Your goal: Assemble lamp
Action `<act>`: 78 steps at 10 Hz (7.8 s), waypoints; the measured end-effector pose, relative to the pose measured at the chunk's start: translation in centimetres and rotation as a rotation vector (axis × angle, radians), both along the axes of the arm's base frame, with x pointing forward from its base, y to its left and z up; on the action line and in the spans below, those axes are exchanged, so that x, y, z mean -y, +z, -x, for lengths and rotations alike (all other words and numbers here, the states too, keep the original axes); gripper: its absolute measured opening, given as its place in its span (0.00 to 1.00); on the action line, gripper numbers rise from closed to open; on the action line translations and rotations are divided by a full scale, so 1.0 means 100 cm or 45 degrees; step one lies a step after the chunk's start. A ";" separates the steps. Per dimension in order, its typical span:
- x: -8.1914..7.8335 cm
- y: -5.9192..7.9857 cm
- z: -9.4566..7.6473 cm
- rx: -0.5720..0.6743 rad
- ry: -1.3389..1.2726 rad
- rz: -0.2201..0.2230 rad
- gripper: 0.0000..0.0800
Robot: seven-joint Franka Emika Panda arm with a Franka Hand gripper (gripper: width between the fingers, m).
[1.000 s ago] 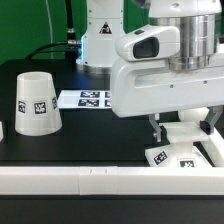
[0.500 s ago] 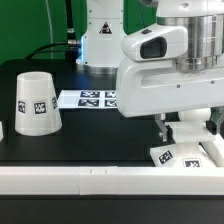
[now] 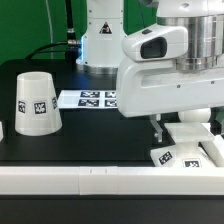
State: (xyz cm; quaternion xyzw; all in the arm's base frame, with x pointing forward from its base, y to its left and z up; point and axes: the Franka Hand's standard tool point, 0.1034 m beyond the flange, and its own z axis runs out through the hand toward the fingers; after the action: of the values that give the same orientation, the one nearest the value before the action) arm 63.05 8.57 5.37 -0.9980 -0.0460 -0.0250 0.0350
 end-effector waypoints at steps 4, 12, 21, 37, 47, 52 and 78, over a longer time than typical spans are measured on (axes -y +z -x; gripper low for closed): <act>0.008 0.015 0.037 0.001 0.048 0.008 0.87; -0.038 0.028 0.100 -0.057 -0.072 -0.011 0.87; -0.044 0.012 0.124 -0.592 -0.080 0.064 0.87; -0.055 -0.038 0.151 -1.125 -0.040 0.107 0.87; -0.054 -0.035 0.145 -1.083 -0.017 0.090 0.72; -0.032 0.043 0.118 -1.038 0.096 0.018 0.72; 0.009 0.131 -0.008 0.650 0.127 0.010 0.72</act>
Offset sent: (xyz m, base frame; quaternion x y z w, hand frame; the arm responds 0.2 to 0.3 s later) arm -0.0554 -0.0033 0.0195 0.0298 -0.0059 -0.0037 0.9995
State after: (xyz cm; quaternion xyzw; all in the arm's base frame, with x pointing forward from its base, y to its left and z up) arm 63.84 7.64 18.47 -0.9560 -0.1028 -0.2742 0.0197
